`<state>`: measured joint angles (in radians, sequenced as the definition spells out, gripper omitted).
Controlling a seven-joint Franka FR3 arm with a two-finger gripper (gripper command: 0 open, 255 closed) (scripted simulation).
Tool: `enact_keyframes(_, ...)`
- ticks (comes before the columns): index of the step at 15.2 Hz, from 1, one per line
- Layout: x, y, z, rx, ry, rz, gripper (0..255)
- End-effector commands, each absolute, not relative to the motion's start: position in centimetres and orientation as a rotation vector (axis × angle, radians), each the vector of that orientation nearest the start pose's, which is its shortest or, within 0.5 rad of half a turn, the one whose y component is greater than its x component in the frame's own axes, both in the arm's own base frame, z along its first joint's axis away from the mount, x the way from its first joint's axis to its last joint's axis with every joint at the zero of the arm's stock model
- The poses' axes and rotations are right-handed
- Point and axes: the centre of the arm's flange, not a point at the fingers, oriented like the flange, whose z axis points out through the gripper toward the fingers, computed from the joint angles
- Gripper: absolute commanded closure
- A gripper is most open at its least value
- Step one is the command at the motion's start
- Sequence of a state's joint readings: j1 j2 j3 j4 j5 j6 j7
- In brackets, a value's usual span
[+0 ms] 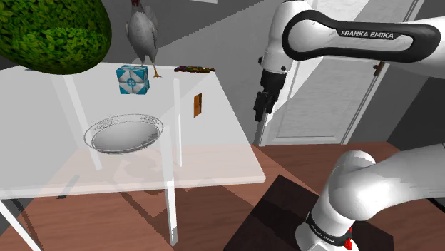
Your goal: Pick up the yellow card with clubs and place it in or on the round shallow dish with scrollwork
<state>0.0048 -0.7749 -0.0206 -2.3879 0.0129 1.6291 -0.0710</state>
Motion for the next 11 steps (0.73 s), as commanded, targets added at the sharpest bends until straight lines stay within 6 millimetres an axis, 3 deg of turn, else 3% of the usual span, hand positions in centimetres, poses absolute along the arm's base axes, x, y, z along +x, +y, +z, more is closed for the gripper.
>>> enact_keyframes(1, 31.5, -0.5, 57.7, -3.113, -0.094, -0.027, 0)
enact_keyframes(6, 29.8, 1.1, 53.4, -2.942, -0.219, -0.719, 0)
enact_keyframes(11, 30.0, 3.2, 48.9, -2.622, -0.327, -1.342, 0)
